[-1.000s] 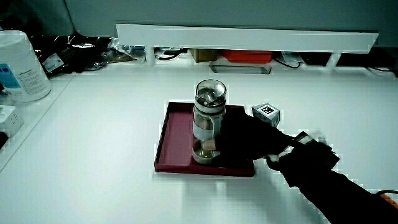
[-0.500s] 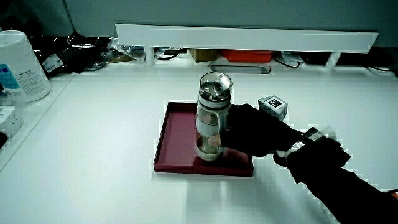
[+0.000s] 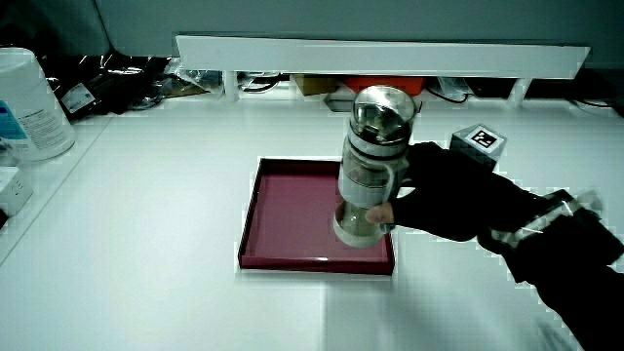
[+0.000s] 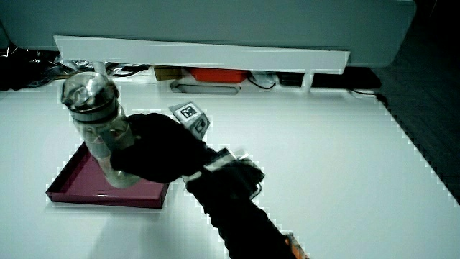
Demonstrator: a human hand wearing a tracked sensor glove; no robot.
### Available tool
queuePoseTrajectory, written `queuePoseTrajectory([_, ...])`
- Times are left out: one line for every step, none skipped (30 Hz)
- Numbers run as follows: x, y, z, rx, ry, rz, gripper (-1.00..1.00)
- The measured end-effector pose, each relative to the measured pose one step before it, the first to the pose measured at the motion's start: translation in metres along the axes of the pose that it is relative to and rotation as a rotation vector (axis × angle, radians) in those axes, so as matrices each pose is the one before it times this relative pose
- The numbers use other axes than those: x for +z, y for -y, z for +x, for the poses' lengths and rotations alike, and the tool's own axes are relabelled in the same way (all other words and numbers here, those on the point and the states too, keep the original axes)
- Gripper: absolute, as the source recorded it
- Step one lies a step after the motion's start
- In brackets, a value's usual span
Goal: Pick bottle
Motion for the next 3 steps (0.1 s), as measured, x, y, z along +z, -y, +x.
queuePoseTrajectory([0.00161,0.00582,-0.00237,0.0169,0.00347,0.00516,1.0])
queuePoseTrajectory([0.00146,0.00543,-0.00191,0.01043,-0.0102,0.00097,1.0])
queuePoseTrajectory([0.00133,0.00596,-0.00231,-0.01298,-0.0233,0.00028,1.0])
